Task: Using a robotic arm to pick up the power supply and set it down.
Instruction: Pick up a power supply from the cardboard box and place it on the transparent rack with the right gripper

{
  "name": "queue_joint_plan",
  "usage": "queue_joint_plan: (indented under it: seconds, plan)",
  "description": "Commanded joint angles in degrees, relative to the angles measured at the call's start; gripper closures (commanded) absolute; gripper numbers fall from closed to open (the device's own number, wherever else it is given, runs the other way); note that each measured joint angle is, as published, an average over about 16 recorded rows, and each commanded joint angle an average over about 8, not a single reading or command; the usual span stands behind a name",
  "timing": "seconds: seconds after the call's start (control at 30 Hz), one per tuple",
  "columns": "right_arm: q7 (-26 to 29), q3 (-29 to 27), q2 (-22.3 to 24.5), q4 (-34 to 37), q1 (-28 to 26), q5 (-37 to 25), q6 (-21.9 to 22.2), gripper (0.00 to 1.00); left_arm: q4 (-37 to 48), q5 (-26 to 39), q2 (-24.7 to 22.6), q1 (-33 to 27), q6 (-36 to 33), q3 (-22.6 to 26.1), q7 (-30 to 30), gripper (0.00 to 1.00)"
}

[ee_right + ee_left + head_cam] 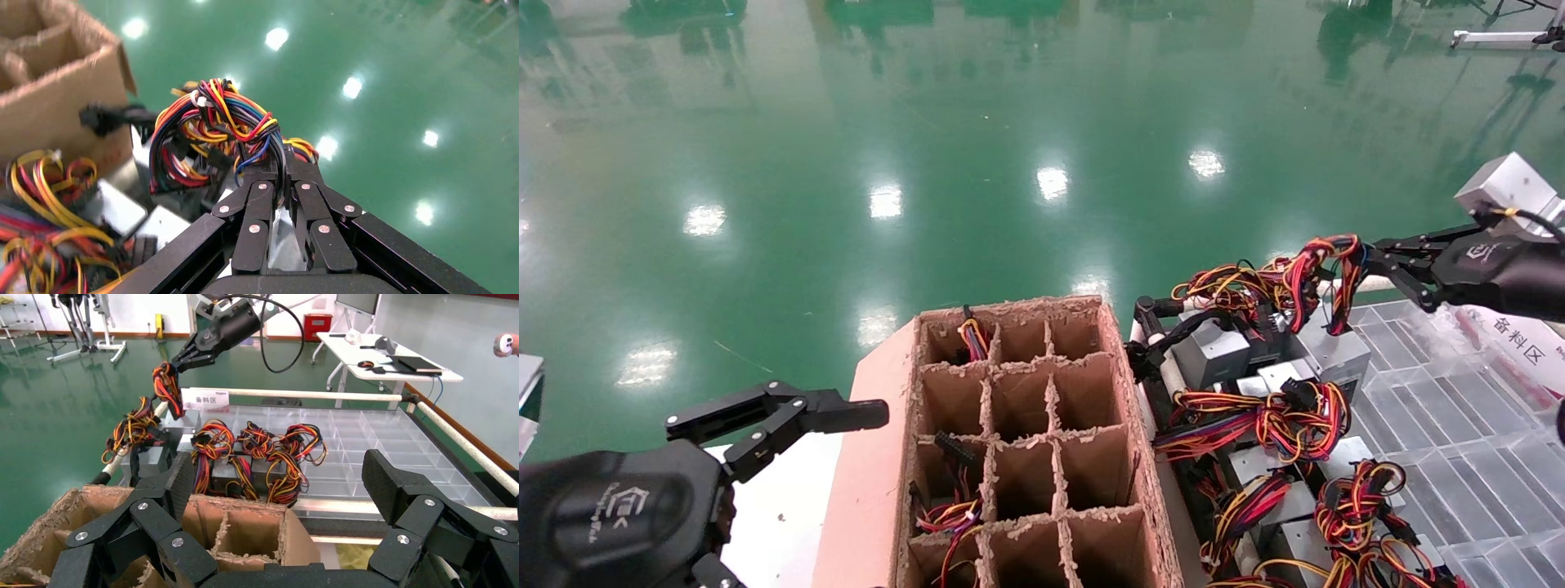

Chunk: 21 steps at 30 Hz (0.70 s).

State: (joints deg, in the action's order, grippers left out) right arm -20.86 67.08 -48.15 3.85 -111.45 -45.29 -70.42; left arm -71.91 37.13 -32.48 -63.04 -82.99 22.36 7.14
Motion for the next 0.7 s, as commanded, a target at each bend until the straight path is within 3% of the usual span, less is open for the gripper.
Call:
queue_joint_plan:
  seconds: [0.03, 0.7]
  plan:
    - [1.47, -1.00, 0.16, 0.15, 0.98, 1.34, 0.26, 1.00, 0.00, 0.00, 0.00, 0.00, 0.00, 0.00, 0.00, 0.00]
    - [13.92, -12.46, 1.58, 1.05, 14.42, 16.53, -0.28, 1.00, 0.00, 0.00, 0.00, 0.00, 0.00, 0.00, 0.00, 0.00]
